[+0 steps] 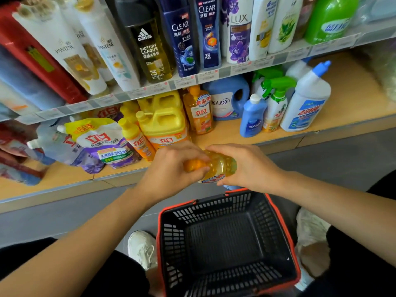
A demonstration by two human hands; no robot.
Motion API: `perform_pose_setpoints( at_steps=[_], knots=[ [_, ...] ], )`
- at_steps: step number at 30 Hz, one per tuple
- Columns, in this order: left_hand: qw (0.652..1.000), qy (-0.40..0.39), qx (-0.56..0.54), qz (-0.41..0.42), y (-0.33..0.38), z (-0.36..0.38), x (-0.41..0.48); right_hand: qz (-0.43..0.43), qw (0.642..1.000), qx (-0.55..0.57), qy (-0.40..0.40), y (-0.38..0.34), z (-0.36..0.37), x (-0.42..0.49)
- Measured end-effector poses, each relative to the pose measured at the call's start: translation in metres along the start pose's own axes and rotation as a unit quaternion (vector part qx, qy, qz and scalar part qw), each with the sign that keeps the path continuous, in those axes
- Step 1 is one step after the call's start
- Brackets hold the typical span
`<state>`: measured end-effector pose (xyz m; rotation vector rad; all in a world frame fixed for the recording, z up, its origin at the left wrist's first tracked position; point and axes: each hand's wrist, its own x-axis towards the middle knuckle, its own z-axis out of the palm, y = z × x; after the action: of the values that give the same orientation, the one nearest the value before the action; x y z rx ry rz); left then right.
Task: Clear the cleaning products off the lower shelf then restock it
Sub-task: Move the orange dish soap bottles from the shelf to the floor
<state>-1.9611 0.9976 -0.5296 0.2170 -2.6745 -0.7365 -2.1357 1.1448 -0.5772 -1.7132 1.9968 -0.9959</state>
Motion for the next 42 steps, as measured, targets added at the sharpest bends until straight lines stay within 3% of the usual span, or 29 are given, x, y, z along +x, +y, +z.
perform_pose_setpoints(
  at_steps=[5, 13, 16, 21, 25, 29, 31, 36, 42],
  knots=[
    [0.999, 0.044, -0.009, -0.010, 0.003, 0.006, 0.002, -0.010, 1.000, 0.010, -0.002, -0.002, 0.003, -0.002],
    [0.993, -0.087, -0.054, 0.052, -0.009, -0.013, 0.007, 0.055, 0.988, 0.142, -0.029, 0.000, -0.001, -0.004],
    [0.985, -0.110, -0.130, 0.003, -0.014, -0.018, 0.006, 0.076, 0.969, 0.230, -0.054, 0.002, -0.005, -0.002],
    [0.940, -0.073, -0.320, -0.096, -0.015, -0.014, 0.008, 0.114, 0.930, 0.344, -0.064, -0.002, -0.010, -0.004],
    [0.876, -0.062, -0.452, -0.155, -0.009, -0.010, 0.010, 0.137, 0.884, 0.440, -0.075, -0.003, -0.012, -0.006],
    [0.809, -0.076, -0.557, -0.172, -0.005, -0.009, 0.011, 0.141, 0.846, 0.501, -0.112, -0.009, -0.017, -0.006],
    [0.793, -0.076, -0.582, -0.162, 0.001, -0.007, 0.011, 0.139, 0.836, 0.516, -0.124, -0.011, -0.018, -0.006],
    [0.835, 0.031, -0.520, -0.179, 0.011, -0.006, 0.009, 0.129, 0.837, 0.519, -0.117, -0.013, -0.018, -0.005],
    [0.926, 0.079, -0.342, -0.143, 0.011, -0.010, 0.008, 0.132, 0.889, 0.434, -0.057, -0.010, -0.011, -0.005]
  ],
)
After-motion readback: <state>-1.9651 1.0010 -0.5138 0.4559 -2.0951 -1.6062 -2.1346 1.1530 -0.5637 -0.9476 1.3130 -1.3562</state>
